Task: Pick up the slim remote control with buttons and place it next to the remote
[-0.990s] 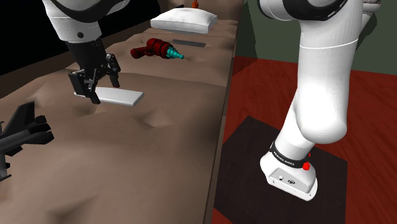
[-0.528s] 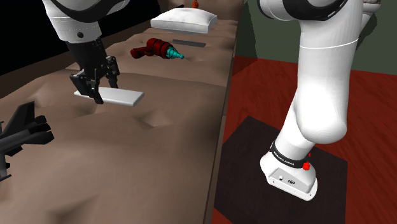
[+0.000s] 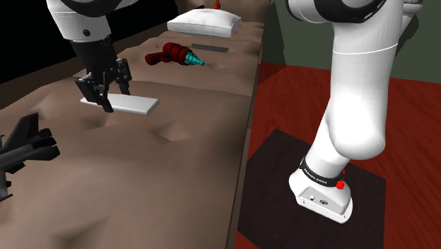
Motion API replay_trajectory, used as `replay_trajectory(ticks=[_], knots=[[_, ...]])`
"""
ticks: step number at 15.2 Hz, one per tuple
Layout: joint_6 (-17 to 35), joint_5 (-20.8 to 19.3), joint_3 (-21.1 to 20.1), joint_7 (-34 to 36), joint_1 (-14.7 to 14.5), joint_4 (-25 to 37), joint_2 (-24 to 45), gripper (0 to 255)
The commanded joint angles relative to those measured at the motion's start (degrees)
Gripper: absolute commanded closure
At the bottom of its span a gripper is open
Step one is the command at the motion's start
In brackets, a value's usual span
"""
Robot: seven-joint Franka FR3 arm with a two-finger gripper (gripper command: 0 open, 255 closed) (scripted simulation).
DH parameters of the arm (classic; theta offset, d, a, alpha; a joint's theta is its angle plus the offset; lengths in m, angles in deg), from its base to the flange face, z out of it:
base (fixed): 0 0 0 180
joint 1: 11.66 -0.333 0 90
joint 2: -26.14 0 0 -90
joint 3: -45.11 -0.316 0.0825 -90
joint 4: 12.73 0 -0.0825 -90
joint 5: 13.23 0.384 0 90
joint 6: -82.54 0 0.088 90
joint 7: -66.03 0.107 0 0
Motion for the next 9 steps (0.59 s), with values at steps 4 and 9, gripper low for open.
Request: replay_trajectory(ticks=[4, 9], knots=[[-3.8, 0.0, -0.1, -0.2, -0.3, 4.0, 0.1, 255], [-8.0, -0.2, -0.2, -0.2, -0.9, 8.8, 0.8, 255]])
